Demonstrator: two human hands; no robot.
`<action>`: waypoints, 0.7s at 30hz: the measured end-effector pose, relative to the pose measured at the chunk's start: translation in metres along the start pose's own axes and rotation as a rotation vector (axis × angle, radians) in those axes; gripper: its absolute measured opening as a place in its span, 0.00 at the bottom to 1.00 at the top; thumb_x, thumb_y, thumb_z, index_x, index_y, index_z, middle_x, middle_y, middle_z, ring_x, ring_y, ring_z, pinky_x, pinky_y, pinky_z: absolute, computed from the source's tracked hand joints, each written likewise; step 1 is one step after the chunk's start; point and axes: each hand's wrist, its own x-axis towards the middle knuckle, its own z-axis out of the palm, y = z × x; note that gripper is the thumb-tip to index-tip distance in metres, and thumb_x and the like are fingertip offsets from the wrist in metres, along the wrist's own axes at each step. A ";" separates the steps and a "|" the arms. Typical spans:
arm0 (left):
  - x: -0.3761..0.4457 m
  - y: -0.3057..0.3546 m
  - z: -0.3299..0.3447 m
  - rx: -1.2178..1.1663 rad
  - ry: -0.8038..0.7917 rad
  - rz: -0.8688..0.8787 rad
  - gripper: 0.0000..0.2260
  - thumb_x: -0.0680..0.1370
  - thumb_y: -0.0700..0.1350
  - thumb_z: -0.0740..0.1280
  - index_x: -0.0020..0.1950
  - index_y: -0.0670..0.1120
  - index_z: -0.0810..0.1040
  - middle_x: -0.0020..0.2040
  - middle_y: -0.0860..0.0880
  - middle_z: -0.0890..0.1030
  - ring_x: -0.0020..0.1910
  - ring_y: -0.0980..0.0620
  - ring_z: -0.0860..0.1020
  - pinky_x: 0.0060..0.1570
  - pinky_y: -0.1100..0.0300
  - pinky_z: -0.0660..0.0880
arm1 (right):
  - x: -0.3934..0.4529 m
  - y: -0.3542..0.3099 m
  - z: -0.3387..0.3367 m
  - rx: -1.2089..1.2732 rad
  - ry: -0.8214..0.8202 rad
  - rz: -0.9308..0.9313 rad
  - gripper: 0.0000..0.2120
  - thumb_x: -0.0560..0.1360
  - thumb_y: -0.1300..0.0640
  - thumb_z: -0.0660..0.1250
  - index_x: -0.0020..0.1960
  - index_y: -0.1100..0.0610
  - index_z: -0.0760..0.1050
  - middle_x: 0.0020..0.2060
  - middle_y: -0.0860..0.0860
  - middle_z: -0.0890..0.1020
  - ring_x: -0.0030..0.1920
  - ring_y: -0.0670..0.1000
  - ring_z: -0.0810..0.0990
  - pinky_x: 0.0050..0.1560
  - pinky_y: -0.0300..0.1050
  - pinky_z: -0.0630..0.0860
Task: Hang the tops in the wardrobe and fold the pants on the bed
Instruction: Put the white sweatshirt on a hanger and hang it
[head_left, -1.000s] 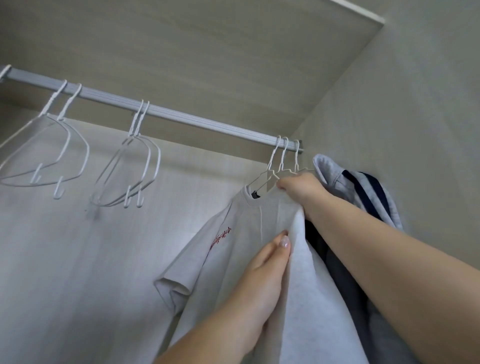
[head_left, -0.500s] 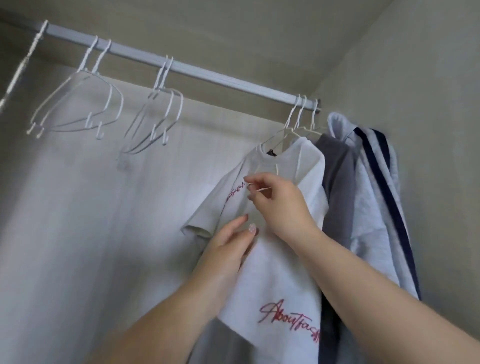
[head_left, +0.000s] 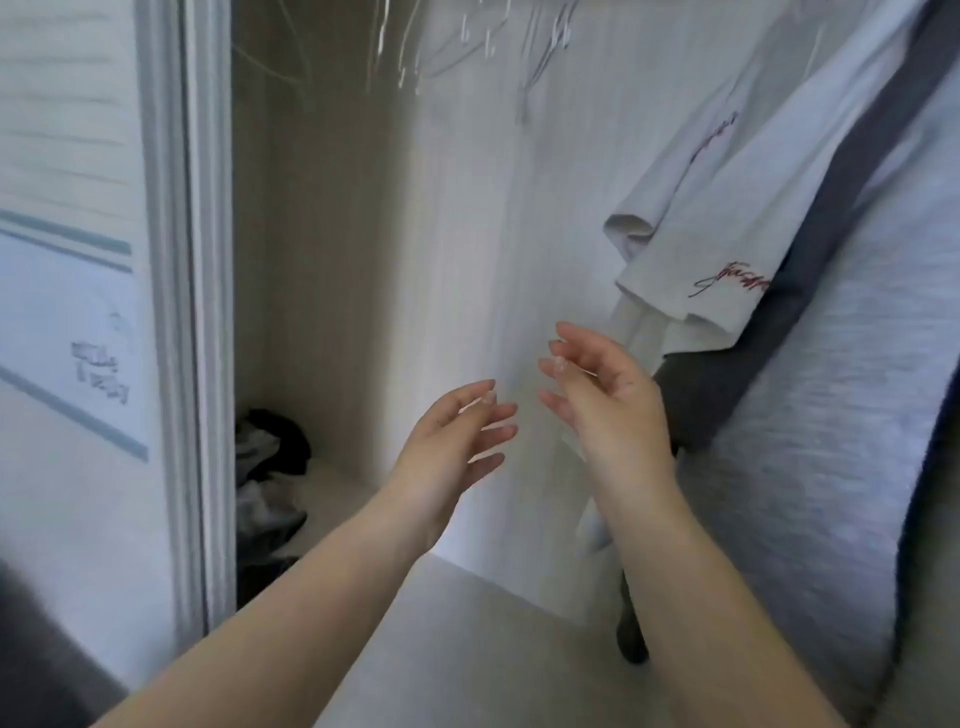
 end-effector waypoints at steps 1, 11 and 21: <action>-0.026 -0.010 -0.011 0.012 0.043 -0.014 0.10 0.79 0.50 0.65 0.59 0.55 0.77 0.52 0.54 0.84 0.51 0.55 0.82 0.49 0.60 0.77 | -0.022 0.006 0.000 0.032 -0.018 0.037 0.16 0.75 0.65 0.66 0.45 0.43 0.81 0.42 0.41 0.82 0.46 0.41 0.82 0.42 0.35 0.78; -0.308 -0.059 -0.097 0.297 0.563 -0.137 0.09 0.78 0.43 0.66 0.58 0.49 0.77 0.51 0.50 0.83 0.46 0.58 0.81 0.47 0.68 0.75 | -0.252 0.045 0.039 -0.010 -0.620 0.348 0.18 0.75 0.61 0.68 0.49 0.36 0.79 0.49 0.37 0.82 0.53 0.38 0.80 0.59 0.47 0.76; -0.575 -0.055 -0.146 0.381 1.107 -0.277 0.11 0.78 0.41 0.67 0.58 0.51 0.76 0.50 0.49 0.84 0.43 0.55 0.81 0.40 0.63 0.77 | -0.431 0.004 0.133 0.095 -1.345 0.477 0.15 0.75 0.59 0.68 0.54 0.40 0.75 0.53 0.42 0.81 0.53 0.37 0.79 0.55 0.34 0.74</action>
